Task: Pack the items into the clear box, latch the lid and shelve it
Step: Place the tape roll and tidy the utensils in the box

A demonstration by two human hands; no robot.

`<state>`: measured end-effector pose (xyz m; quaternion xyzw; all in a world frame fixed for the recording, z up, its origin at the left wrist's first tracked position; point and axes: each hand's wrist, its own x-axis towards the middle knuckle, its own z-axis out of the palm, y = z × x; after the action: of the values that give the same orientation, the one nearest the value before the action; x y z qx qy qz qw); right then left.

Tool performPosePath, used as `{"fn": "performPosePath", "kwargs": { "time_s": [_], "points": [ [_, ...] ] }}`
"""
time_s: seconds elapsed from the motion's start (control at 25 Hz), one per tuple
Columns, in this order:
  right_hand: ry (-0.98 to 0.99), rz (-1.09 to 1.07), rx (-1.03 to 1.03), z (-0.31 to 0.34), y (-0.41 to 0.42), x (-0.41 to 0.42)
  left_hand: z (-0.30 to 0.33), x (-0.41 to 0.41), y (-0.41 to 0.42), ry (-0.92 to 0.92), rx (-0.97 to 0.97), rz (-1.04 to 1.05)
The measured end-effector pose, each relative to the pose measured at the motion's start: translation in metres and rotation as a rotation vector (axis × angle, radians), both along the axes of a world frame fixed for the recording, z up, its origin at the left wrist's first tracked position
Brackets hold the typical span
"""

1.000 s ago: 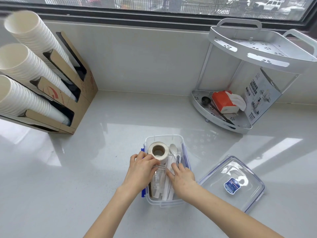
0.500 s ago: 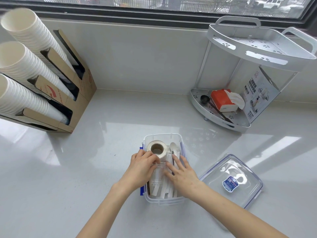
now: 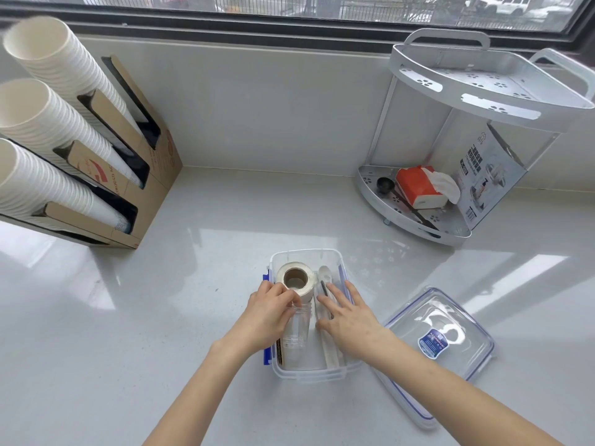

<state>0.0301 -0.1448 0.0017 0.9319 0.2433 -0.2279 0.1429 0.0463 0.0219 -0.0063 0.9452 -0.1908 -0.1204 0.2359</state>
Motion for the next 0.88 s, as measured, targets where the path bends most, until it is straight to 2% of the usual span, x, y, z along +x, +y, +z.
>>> {"fn": "performPosePath", "kwargs": {
  "time_s": [0.16, 0.36, 0.52, 0.64, 0.88],
  "points": [
    [-0.007, -0.085, 0.093, 0.001, -0.005, -0.004, -0.005, 0.001, -0.003, -0.029, 0.071, 0.006],
    [-0.065, -0.093, 0.120, -0.001, -0.009, -0.008, -0.011, 0.001, -0.006, -0.088, 0.122, 0.011],
    [-0.214, -0.197, 0.215, -0.002, 0.004, -0.006, -0.014, -0.005, -0.011, -0.119, 0.105, 0.049],
    [-0.391, -0.204, 0.168, -0.002, 0.007, -0.006, -0.018, -0.008, -0.014, -0.180, 0.045, 0.107],
    [-0.265, -0.129, 0.126, -0.018, 0.003, 0.003, -0.029, -0.010, -0.019, -0.158, 0.180, 0.033]
  ]
}}
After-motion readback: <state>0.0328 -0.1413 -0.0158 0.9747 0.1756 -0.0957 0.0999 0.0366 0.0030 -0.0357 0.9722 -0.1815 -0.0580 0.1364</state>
